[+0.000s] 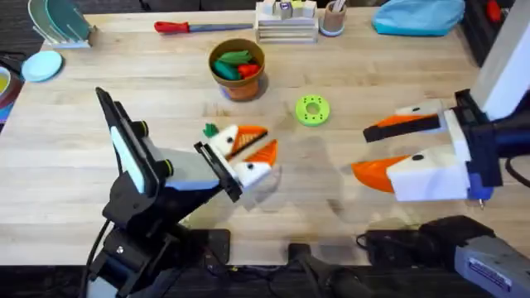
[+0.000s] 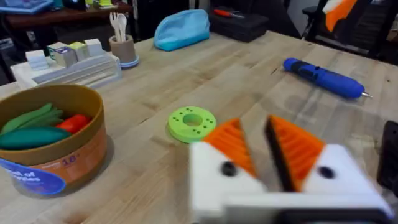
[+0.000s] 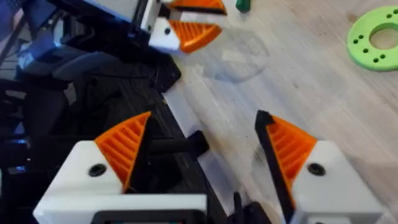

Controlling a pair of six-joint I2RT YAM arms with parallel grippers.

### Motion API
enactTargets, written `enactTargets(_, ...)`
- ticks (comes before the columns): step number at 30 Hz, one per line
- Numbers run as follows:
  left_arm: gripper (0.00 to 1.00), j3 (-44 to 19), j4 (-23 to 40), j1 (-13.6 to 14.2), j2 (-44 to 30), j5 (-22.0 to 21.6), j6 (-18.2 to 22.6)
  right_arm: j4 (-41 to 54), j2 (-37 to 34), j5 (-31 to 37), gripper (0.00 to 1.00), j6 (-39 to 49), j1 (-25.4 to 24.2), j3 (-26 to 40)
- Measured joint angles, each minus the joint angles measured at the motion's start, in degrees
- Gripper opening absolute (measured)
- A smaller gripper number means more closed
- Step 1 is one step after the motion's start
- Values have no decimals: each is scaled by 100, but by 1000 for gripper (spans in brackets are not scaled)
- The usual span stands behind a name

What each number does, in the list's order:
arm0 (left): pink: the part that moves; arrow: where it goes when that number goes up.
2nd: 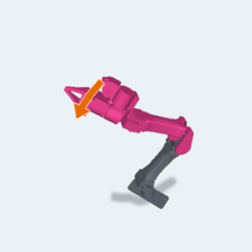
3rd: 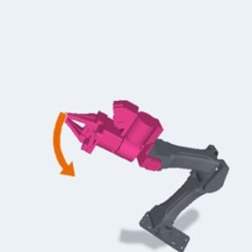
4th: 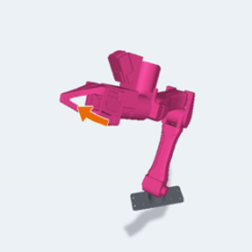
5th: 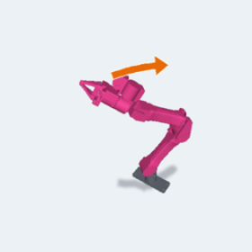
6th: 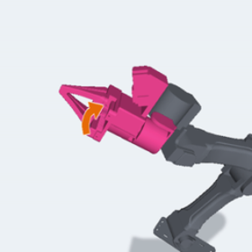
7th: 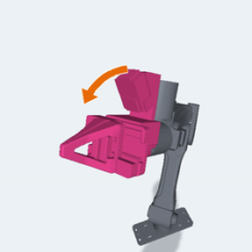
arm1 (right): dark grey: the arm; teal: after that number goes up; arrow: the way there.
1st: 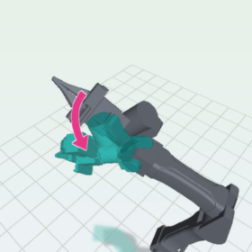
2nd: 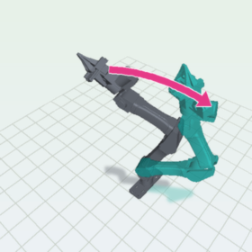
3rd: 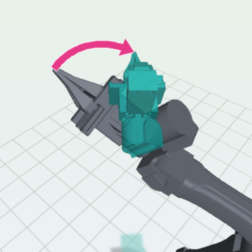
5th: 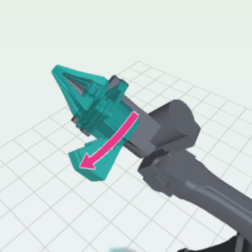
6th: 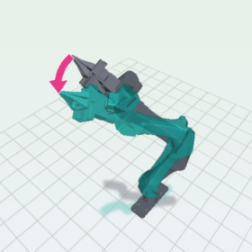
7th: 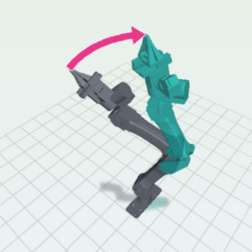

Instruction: Pick up the gripper from the table and insert it into the empty holder that is missing its gripper. Then pick up a screw, insert it into the mounting hole, and use the screwdriver to tighten it. Finally, clean up the table by picking up the vegetable and placing it into the bucket.

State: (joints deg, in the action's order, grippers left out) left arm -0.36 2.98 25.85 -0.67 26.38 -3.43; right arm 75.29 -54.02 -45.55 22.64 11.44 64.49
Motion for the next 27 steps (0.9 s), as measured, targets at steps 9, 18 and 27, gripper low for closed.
enactTargets(9,5,0,0,0,-1,1,18,-4,-109,-81,994,19,0,0)
enactTargets(18,5,0,0,0,-1,-60,18,-1089,-724,1000,994,-601,-116,-2)
enactTargets(27,4,0,0,0,-1,-66,18,-1274,-1764,3027,994,-1795,-1593,-17)
